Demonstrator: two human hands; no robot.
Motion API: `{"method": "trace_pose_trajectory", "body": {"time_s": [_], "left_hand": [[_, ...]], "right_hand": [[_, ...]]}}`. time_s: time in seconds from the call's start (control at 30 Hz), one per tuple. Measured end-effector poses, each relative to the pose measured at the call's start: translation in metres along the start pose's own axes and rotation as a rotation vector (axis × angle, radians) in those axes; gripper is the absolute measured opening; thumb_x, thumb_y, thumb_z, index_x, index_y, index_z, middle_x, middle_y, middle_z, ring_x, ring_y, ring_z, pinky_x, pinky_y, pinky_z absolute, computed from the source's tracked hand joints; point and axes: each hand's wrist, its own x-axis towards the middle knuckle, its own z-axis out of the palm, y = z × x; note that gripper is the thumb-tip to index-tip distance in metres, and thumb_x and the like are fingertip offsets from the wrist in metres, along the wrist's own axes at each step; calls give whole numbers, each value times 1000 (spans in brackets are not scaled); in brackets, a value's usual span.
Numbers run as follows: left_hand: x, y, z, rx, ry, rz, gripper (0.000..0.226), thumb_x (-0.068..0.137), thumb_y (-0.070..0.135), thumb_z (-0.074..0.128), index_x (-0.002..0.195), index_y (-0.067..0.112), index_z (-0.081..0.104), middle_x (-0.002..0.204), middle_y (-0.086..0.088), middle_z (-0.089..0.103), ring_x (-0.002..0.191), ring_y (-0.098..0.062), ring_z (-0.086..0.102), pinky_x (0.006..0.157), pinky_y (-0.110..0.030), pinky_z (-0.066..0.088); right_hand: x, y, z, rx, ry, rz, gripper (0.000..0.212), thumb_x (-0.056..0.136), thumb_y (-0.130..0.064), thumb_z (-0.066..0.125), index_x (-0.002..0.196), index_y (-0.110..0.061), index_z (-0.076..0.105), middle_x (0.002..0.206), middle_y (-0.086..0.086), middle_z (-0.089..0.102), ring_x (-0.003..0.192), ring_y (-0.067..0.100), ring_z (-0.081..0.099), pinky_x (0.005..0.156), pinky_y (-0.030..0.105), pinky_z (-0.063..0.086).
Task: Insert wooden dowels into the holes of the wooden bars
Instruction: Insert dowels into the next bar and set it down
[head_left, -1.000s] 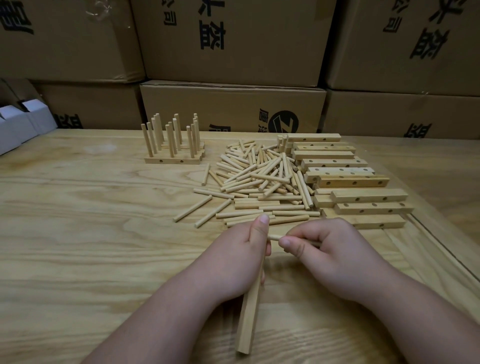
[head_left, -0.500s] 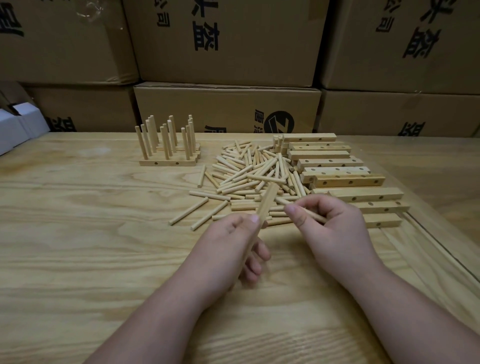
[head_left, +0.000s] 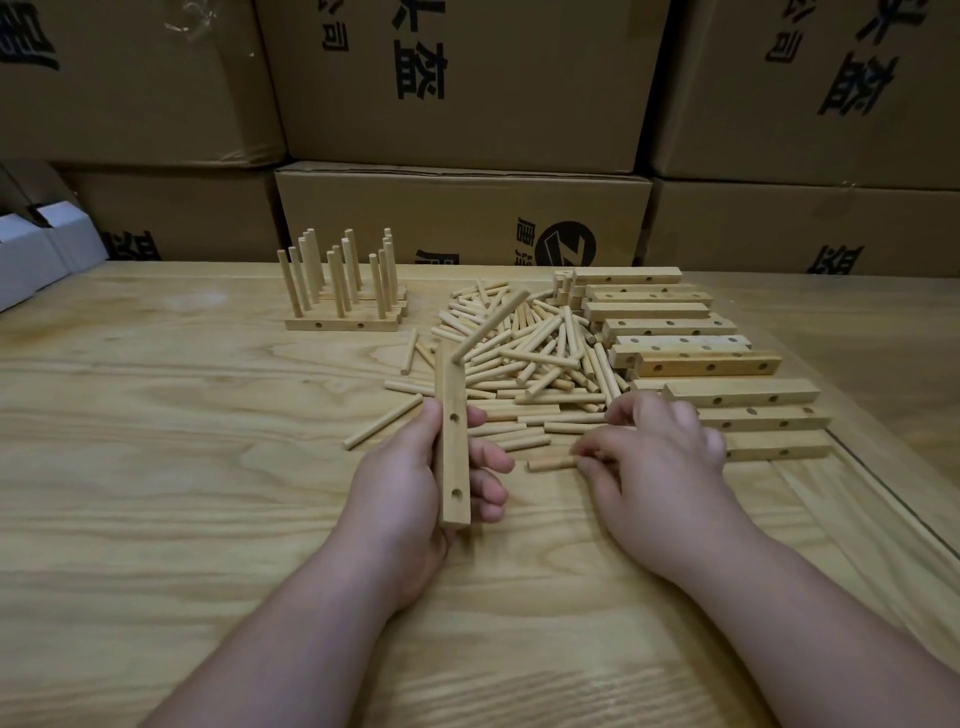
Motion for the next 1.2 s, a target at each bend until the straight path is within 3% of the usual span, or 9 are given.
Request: {"method": "trace_pose_trajectory", "body": {"time_s": [0.1,0.27,0.4,0.53,0.6,0.77,0.9,1.07,1.2], "left_hand": [[0,-1,0,3,0,7,43,108,38,32,107,4,59,63,-14,64,43,-21,55,39,-27,47],[1,-2,-1,17,-9,22,42,108,38,33,106,4,57,64,-15,65,44,-22,57,40,-27,48],[3,-5,-3,78,-32,22,42,107,40,35,107,4,57,67,-16,66,46,-22,58,42,-28,49],[3,-7,-3,172,-47,46,41,107,37,37,103,2,58,69,-19,68,47,-22,58,43,-28,49],[2,-8,-3,219,-60,64,39,107,35,39,103,2,58,69,-20,68,46,-22,57,43,-27,47],[1,-9,-1,287,-107,75,34,107,34,38,98,9,58,64,-18,66,43,-21,54,41,-25,44],[0,-9,-1,370,-145,104,35,97,41,41,94,9,56,65,-16,67,42,-21,52,39,-24,41],[0,-10,-3,428,-181,115,45,94,51,33,95,10,52,65,-16,69,39,-21,53,38,-23,40],[-2,-12,-5,586,-168,147,54,98,68,22,94,31,61,53,-8,66,41,-19,57,43,-22,45]], "right_hand": [[0,-1,-4,8,-2,-8,6,91,-40,62,93,-40,67,102,-18,36,99,7,25,84,33,14],[-1,-8,-11,193,114,-57,8,98,-32,50,100,-40,52,97,-23,50,102,4,42,90,29,19],[-10,-12,-18,456,233,-208,14,96,-35,53,103,-30,63,85,-30,56,89,-8,53,80,23,37],[-15,-15,-18,560,234,-319,14,93,-31,62,101,-24,71,88,-24,64,84,-4,60,72,15,43],[-15,-16,-18,602,215,-333,11,93,-32,61,100,-27,69,87,-17,66,83,2,63,68,19,47],[-14,-15,-18,586,165,-308,21,91,-44,57,100,-31,70,86,-17,67,76,6,63,64,21,47],[-14,-15,-19,520,116,-331,22,91,-46,59,95,-31,75,80,-28,64,80,-5,61,67,14,45],[-13,-17,-27,486,55,-405,15,95,-39,60,88,-35,73,73,-21,65,72,3,63,62,29,50],[-15,-18,-32,446,11,-405,25,96,-42,57,84,-30,75,68,-16,66,68,5,62,60,32,49]]}}
